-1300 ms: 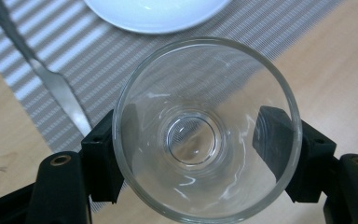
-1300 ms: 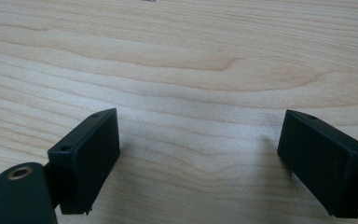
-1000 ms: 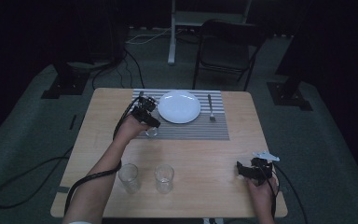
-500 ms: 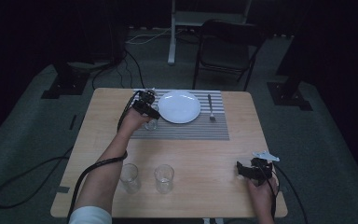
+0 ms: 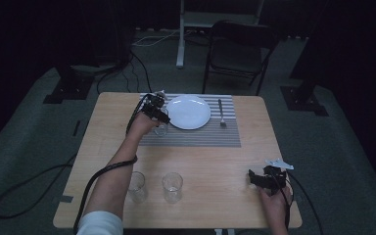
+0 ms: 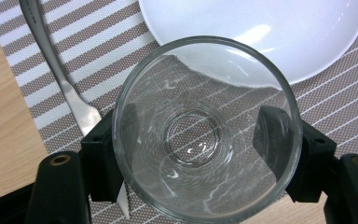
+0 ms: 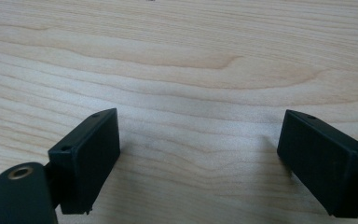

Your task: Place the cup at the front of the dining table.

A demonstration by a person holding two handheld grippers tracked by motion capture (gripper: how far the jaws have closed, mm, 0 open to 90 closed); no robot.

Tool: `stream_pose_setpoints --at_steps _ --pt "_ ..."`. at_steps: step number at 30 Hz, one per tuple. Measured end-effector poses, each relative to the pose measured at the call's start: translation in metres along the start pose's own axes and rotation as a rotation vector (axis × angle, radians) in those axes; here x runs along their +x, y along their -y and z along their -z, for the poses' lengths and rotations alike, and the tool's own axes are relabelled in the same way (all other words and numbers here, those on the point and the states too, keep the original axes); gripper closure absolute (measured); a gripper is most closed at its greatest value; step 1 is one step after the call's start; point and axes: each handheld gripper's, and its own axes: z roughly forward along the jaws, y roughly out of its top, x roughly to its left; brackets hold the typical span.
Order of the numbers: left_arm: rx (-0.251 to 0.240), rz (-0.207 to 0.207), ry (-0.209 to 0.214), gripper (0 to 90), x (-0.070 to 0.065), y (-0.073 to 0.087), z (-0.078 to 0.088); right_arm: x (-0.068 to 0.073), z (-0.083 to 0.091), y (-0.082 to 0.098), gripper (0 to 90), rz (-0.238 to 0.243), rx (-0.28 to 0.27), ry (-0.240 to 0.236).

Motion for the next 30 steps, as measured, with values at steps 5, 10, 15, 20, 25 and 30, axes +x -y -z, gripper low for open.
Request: stream_pose_setpoints --at_steps 5,10,15,20,25,30 --pt "0.001 0.009 -0.025 23.7 -0.003 0.005 -0.001 0.0 0.0 0.0 12.6 0.0 0.0 0.001" --pt "0.03 0.022 0.0 6.2 -0.003 0.01 -0.004 0.0 0.0 0.0 12.6 0.0 0.0 0.001" --pt "0.03 0.029 0.03 0.1 -0.001 0.016 -0.004 0.0 0.0 0.0 12.6 0.0 0.0 0.001" --pt "-0.006 0.022 0.044 0.2 -0.001 0.027 -0.001 0.0 0.0 0.0 12.6 0.0 0.0 0.001" --pt "-0.026 -0.01 0.035 0.2 -0.001 0.043 0.003 0.0 0.0 0.0 12.6 0.0 0.0 0.001" --pt "-0.02 0.008 0.05 0.2 0.003 0.052 0.006 0.0 0.0 0.0 12.6 0.0 0.0 0.001"
